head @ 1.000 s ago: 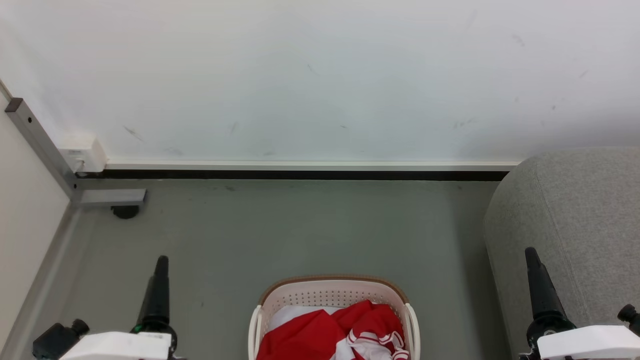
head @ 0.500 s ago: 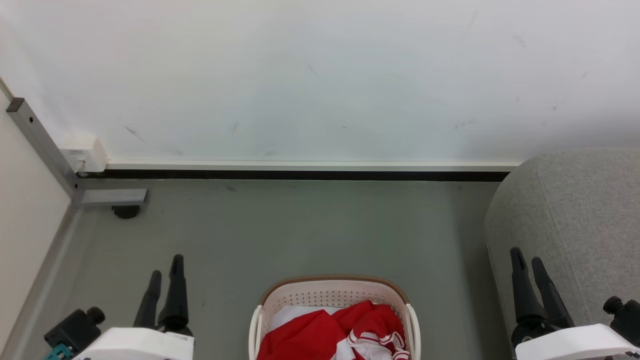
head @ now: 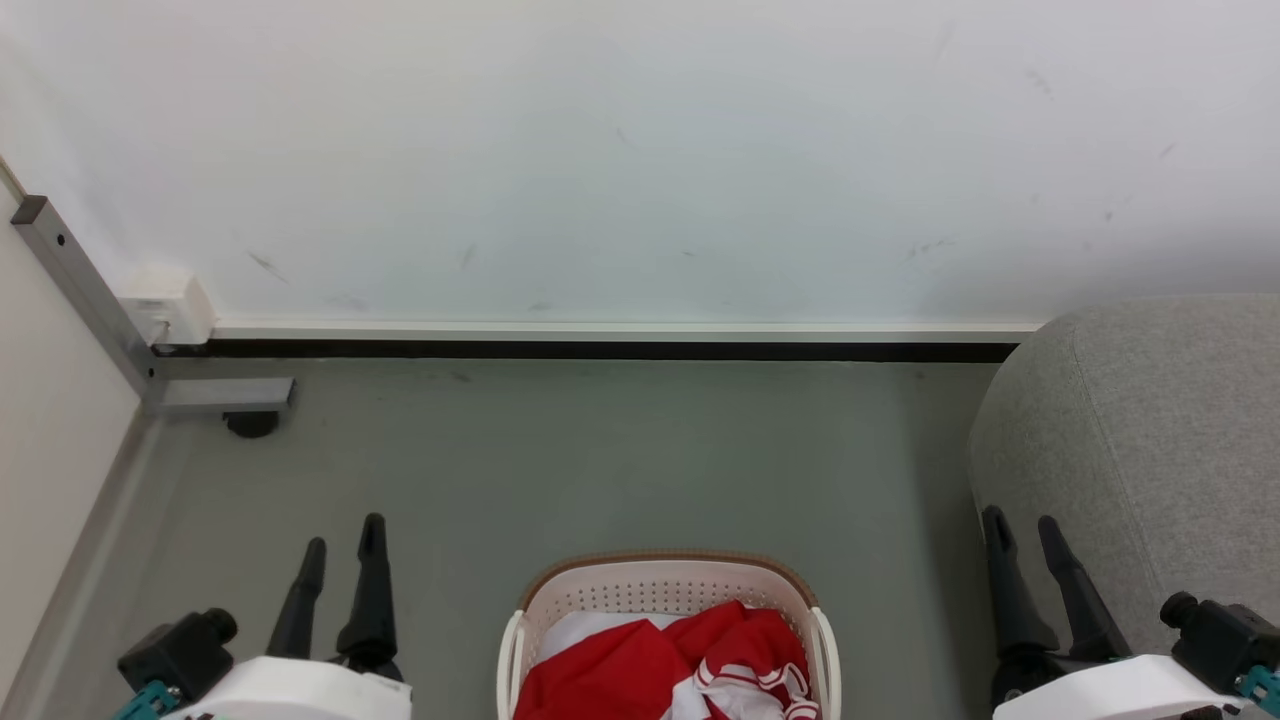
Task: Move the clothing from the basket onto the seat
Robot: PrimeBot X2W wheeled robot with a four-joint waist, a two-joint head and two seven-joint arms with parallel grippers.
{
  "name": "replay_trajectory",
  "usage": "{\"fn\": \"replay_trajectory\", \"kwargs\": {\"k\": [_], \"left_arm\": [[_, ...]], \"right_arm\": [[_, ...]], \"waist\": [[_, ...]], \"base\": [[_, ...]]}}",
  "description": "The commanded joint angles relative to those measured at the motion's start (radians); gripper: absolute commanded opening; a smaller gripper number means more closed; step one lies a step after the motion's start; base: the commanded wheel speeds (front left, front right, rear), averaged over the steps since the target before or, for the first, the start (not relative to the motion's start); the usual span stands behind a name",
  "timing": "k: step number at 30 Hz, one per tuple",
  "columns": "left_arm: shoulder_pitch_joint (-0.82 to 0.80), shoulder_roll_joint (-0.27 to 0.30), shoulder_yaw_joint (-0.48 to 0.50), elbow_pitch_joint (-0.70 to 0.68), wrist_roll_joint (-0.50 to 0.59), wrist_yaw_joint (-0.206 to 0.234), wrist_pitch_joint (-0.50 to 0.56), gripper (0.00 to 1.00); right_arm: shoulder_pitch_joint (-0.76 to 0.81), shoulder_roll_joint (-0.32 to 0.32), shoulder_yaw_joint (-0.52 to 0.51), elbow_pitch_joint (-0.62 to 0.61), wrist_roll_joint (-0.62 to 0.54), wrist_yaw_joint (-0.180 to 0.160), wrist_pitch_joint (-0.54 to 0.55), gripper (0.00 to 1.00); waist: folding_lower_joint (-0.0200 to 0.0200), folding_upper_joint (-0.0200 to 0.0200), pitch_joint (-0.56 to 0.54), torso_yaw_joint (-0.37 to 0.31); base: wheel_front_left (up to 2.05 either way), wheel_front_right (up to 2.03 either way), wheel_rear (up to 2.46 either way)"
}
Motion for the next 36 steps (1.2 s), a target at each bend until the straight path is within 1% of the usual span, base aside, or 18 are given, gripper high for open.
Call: {"fn": "replay_trajectory", "kwargs": {"k": [1,18,36], "left_arm": [[-0.008,0.010,-0.002,-0.006,0.029,0.001,-0.009,1.00],[-0.014,0.012,-0.014,0.020,0.191,0.007,-0.051,1.00],[-0.016,0.013,-0.025,0.006,0.345,0.003,-0.092,1.00]], "right_arm": [[-0.022,-0.002,0.005,-0.005,-0.028,-0.001,-0.009,1.00],[-0.030,0.002,0.010,0.020,-0.197,-0.001,-0.052,1.00],[-0.035,0.002,0.034,0.011,-0.288,-0.002,-0.090,1.00]], "waist": [[0.0000,0.0000,0.000,0.000],[0.0000,0.0000,-0.001,-0.003],[0.0000,0.0000,0.007,-0.011]], "base": [[0.00,0.00,0.00],[0.00,0.00,0.00],[0.00,0.00,0.00]]}}
